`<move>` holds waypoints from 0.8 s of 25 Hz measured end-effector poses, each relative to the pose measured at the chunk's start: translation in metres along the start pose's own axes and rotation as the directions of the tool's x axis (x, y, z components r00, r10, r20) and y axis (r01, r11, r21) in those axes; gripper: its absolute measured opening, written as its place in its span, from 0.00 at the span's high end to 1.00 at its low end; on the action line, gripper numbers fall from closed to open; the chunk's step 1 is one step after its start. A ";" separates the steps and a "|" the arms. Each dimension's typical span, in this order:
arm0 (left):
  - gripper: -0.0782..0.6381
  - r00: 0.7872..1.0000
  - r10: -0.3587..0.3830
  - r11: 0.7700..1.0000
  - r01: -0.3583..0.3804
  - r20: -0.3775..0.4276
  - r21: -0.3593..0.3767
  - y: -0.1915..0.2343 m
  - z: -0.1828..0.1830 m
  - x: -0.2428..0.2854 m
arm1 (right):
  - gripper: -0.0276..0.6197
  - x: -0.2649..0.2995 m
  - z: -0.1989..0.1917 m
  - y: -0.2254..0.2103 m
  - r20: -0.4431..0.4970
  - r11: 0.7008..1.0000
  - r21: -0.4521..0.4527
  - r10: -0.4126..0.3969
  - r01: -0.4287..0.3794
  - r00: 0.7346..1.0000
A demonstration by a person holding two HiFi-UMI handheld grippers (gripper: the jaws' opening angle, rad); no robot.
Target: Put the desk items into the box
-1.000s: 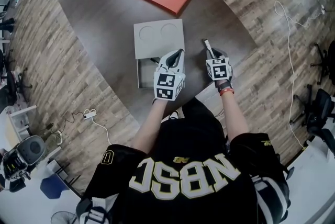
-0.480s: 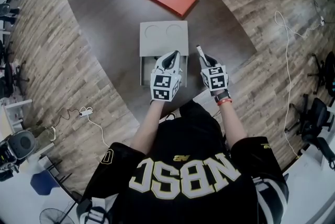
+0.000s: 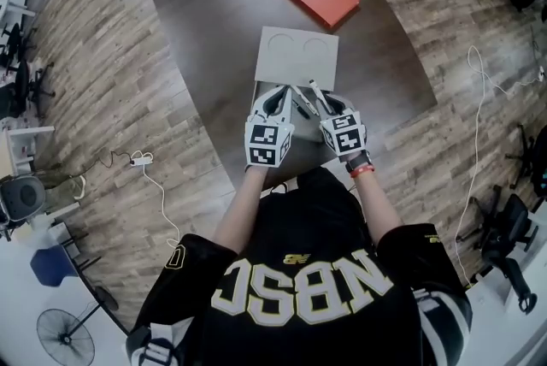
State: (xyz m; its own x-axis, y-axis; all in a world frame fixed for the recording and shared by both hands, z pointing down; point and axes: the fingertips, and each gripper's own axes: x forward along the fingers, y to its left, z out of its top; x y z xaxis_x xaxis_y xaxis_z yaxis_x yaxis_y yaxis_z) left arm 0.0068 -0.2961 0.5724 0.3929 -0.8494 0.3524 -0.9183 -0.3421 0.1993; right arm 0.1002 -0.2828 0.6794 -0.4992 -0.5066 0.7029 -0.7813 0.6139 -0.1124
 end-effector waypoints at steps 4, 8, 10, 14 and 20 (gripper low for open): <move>0.87 0.998 0.057 0.998 -0.057 0.006 -0.021 0.021 -0.002 -0.015 | 0.84 0.013 0.010 0.026 -0.009 0.997 -0.047 0.063 -0.063 0.998; 0.87 0.994 0.108 0.993 -0.108 0.005 -0.037 0.040 -0.008 -0.031 | 0.84 0.025 0.014 0.054 -0.025 0.987 -0.094 0.124 -0.126 0.992; 0.87 0.991 0.131 0.990 -0.130 0.007 -0.048 0.049 -0.011 -0.038 | 0.84 0.033 0.015 0.066 -0.037 0.982 -0.118 0.147 -0.150 0.988; 0.87 0.985 0.170 0.983 -0.169 0.006 -0.070 0.064 -0.014 -0.051 | 0.84 0.047 0.013 0.084 -0.069 0.969 -0.160 0.177 -0.186 0.982; 0.87 0.980 0.199 0.976 -0.199 -0.005 -0.088 0.074 -0.021 -0.068 | 0.84 0.067 0.002 0.104 -0.106 0.956 -0.201 0.198 -0.216 0.974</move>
State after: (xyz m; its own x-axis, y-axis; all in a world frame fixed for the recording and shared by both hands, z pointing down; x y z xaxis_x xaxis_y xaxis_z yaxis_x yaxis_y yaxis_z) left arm -0.0867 -0.2555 0.5828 0.2025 -0.8984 0.3898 -0.9701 -0.1298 0.2049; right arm -0.0153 -0.2537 0.7131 -0.6012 -0.3078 0.7374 -0.5636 0.8175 -0.1184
